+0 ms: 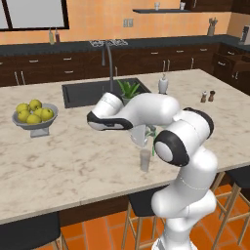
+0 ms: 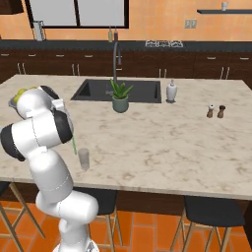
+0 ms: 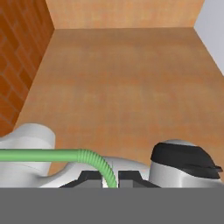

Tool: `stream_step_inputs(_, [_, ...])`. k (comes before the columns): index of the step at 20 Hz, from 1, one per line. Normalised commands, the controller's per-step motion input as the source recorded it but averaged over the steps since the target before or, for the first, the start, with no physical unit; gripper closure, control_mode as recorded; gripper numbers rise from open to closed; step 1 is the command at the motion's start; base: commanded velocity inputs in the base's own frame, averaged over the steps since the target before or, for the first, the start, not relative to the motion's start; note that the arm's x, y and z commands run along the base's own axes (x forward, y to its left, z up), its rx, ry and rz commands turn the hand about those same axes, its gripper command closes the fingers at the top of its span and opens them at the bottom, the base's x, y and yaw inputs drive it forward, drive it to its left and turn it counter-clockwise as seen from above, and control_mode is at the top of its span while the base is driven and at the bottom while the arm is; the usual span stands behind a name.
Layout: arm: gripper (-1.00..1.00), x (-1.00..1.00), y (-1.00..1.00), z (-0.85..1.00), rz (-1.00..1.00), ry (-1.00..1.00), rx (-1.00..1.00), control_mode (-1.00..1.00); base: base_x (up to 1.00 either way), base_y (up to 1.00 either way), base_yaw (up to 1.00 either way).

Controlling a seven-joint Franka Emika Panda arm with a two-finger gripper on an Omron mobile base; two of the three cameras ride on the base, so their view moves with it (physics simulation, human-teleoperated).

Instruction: Take a straw from the drawer in front and place it inside the glass cup on the dining counter.

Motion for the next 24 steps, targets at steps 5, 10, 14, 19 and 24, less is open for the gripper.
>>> stream_step_inputs(5, [1.0, 0.05, 0.01, -0.1, 0.0, -0.03, 0.0, -1.0, 0.0, 0.0, 0.0])
stream_step_inputs(10, [1.0, 0.13, 0.08, -0.08, 0.0, -0.04, -0.01, -1.0, 0.0, 0.0, 0.0])
stream_step_inputs(14, [1.0, 0.02, 0.03, -0.13, 0.0, -0.06, -0.04, -1.0, 0.0, 0.0, 0.0])
stream_step_inputs(19, [1.0, 0.04, 0.0, -0.26, 0.0, -0.08, -0.1, -1.0, 0.0, 0.0, 0.0])
stream_step_inputs(24, [1.0, 0.19, 0.0, -0.23, 0.0, -0.07, -0.07, -1.0, 0.0, 0.0, 0.0])
